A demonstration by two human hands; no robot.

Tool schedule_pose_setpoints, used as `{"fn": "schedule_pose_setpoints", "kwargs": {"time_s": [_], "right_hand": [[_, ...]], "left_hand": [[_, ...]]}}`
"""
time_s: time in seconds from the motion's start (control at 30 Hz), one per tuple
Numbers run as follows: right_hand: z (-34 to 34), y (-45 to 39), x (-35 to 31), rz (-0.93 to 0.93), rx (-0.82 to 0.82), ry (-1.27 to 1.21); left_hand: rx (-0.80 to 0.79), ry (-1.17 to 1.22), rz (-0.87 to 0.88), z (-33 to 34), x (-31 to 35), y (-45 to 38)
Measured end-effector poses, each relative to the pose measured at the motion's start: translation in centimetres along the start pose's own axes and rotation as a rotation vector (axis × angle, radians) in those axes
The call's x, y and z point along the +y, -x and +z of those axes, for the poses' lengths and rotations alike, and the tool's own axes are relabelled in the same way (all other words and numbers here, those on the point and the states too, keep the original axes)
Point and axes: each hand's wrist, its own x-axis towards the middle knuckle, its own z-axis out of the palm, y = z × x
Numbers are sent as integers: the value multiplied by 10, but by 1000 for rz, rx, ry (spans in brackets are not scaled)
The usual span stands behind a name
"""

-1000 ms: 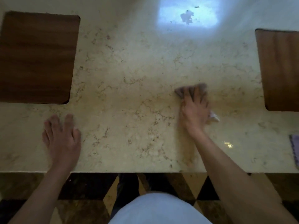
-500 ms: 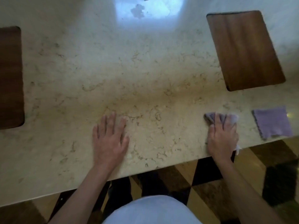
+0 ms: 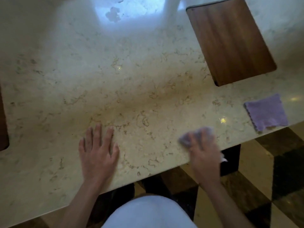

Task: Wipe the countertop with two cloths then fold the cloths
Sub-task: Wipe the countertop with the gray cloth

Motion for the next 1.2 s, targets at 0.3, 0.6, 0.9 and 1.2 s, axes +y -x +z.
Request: {"fn": "schedule_pose_setpoints", "kwargs": {"time_s": [0.3, 0.6, 0.9, 1.2], "right_hand": [[-10, -146, -79, 265, 116, 33], [32, 15, -156, -494, -59, 12], [43, 15, -201, -38, 0, 62], [110, 66, -442, -1370, -276, -77]], "left_hand": [[-38, -20, -24, 0, 0, -2], [28, 200, -166, -20, -61, 22], [47, 134, -582, -34, -245, 107], [218, 473, -547, -33, -277, 110]]}}
